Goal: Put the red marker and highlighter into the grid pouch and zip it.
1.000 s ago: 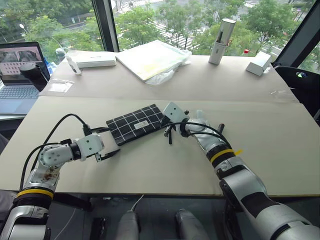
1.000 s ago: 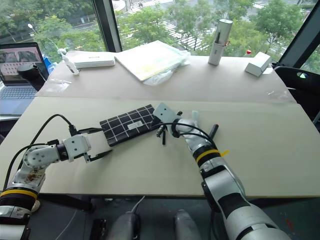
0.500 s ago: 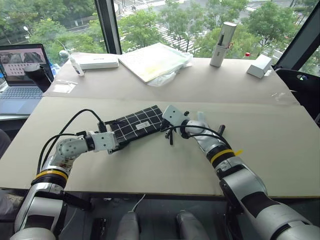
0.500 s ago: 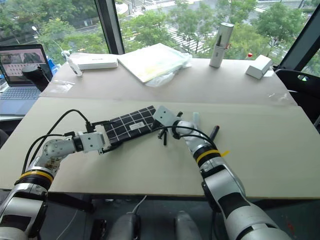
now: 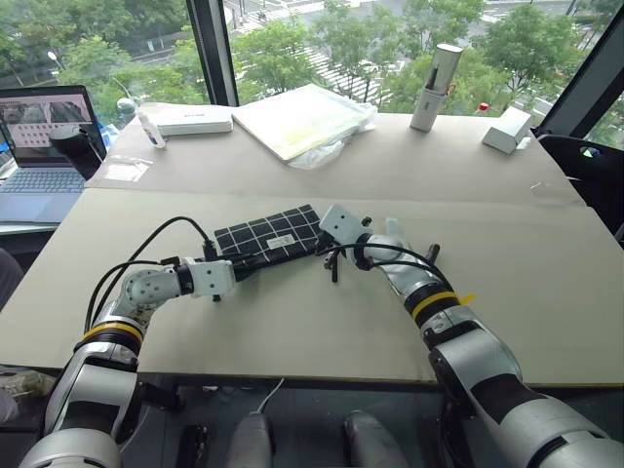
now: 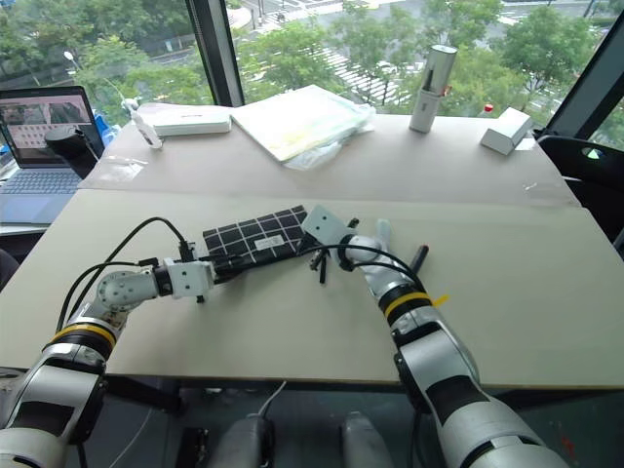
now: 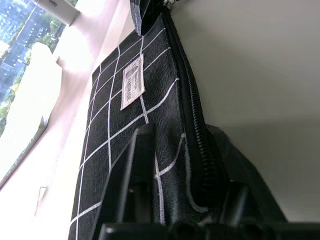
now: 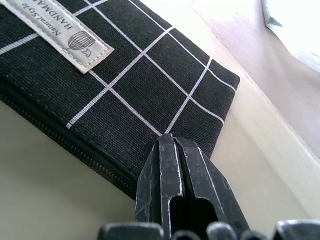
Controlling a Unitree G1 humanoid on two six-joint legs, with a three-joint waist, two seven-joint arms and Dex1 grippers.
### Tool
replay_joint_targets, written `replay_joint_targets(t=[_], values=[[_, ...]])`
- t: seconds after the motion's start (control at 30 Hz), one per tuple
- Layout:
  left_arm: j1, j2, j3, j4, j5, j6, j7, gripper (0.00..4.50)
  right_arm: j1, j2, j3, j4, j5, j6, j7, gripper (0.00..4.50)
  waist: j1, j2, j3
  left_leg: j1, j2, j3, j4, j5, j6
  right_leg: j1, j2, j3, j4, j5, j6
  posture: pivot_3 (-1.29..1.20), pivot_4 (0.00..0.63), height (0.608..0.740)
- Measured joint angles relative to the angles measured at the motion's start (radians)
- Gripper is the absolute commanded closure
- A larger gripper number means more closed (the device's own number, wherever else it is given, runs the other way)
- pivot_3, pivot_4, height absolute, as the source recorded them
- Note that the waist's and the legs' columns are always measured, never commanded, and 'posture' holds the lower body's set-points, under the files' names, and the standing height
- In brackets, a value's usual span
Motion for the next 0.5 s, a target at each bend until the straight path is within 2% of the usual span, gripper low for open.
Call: replay_joint_targets(t=[0.1,0.2,0.23,0.43,0.47,0.5], values=[[0.003,-0.004,0.008,0.005,-0.025,0.006,-0.028,4.5,0.0,0.0,-0.004,0.004,0.0,-0.007,0.01,3.7,-0.003,0.0,0.0,0.0,0.0,0.0,0.0,0.0,0.0,0.0,0.0,0.0,0.0,0.0,0.0,0.0,0.15,0.738],[0.01,-0.01,0.021,0.004,-0.062,0.05,-0.062,4.5,0.0,-0.011,-0.03,0.004,0.027,-0.006,0.047,2.57,-0.006,0.001,0.0,0.0,0.0,0.0,0.0,0.0,0.001,0.0,0.0,0.0,0.0,-0.001,0.0,0.0,0.15,0.738],[0.011,-0.01,0.024,0.003,-0.066,0.058,-0.068,4.5,0.0,-0.011,-0.037,0.005,0.032,-0.004,0.05,2.37,-0.007,0.001,0.0,0.0,0.0,0.0,0.0,0.0,0.001,0.0,0.0,0.0,0.0,-0.001,0.0,0.0,0.15,0.738],[0.027,-0.014,0.048,-0.032,-0.11,0.153,-0.121,4.5,-0.007,-0.019,-0.065,0.011,0.039,-0.001,0.054,0.29,-0.012,0.001,-0.001,0.0,0.0,0.0,-0.001,-0.001,0.001,0.0,0.0,0.0,0.0,-0.001,0.0,0.0,0.15,0.738],[0.029,-0.014,0.051,-0.036,-0.118,0.167,-0.129,4.5,-0.01,-0.022,-0.067,0.012,0.039,-0.002,0.06,0.01,-0.013,0.001,-0.001,0.0,0.0,0.0,-0.001,-0.001,0.001,0.0,0.0,0.0,0.0,-0.002,0.0,0.0,0.15,0.738],[0.029,-0.014,0.053,-0.038,-0.12,0.173,-0.133,4.5,-0.012,-0.024,-0.068,0.013,0.038,-0.003,0.063,0.01,-0.013,0.001,-0.001,0.0,0.0,0.0,-0.001,-0.001,0.001,0.0,0.0,0.0,0.0,-0.002,0.0,0.0,0.15,0.738]])
